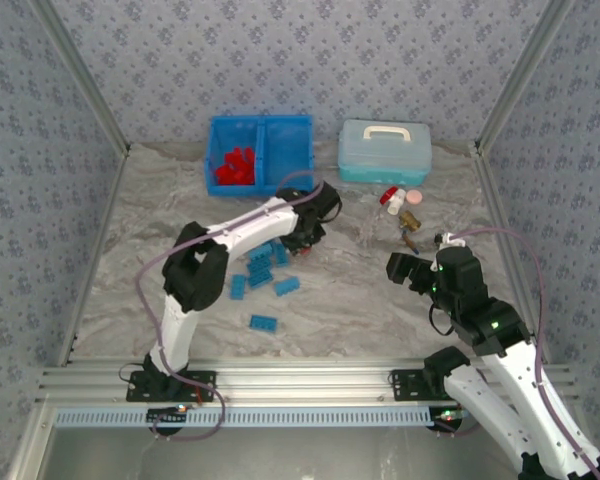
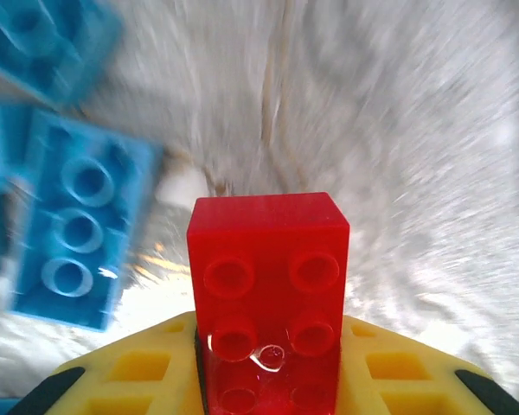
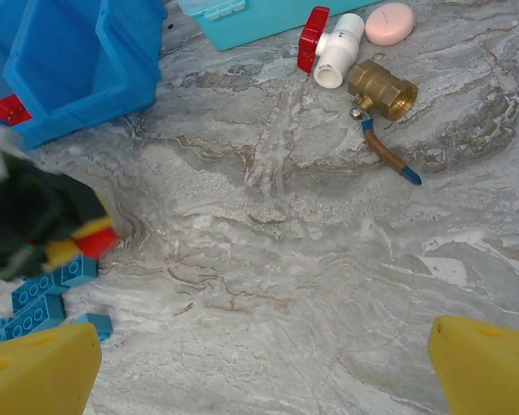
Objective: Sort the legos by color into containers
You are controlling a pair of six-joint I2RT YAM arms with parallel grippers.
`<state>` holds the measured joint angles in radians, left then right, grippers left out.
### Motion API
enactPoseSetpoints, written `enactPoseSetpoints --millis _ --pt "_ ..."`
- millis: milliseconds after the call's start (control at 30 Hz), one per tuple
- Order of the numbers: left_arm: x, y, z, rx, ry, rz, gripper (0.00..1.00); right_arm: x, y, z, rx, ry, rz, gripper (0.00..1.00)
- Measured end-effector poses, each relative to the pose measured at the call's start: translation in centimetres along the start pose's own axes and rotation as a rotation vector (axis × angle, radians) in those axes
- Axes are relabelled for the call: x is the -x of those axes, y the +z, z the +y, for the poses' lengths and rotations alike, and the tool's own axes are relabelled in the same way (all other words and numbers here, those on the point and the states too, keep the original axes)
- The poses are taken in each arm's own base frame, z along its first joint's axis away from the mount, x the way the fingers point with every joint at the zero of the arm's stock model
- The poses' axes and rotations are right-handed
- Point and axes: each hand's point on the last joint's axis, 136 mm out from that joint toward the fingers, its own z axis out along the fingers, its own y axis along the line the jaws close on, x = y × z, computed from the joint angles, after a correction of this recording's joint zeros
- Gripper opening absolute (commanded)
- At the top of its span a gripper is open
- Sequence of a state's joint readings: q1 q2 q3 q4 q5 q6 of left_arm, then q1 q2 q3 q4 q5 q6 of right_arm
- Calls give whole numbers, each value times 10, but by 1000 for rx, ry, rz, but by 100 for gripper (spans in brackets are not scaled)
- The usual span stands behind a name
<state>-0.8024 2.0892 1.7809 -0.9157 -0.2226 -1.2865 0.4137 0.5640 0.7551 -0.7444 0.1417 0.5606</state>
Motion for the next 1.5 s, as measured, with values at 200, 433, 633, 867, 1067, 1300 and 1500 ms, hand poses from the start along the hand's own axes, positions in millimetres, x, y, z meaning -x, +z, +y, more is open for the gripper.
enactPoseSetpoints --millis 200,433,633,867,1067,1300,1500 --pt "118 -88 5 -143 10 -222 28 1 6 1 -8 -1 9 100" --pt "265 -124 32 -212 -39 -401 30 3 15 4 -13 -1 20 100" --pt "352 -89 4 -324 10 -478 29 1 24 4 -26 -5 40 100" --pt "374 -3 -7 -361 67 -457 34 -1 29 3 -40 -12 60 100" --pt "385 20 -15 -380 115 -512 62 -1 29 3 -41 -11 60 100" --pt "391 -6 -17 -395 120 -548 78 0 28 5 -31 -14 61 100" --pt "368 -120 -8 -445 76 -542 78 4 30 33 72 -70 88 98"
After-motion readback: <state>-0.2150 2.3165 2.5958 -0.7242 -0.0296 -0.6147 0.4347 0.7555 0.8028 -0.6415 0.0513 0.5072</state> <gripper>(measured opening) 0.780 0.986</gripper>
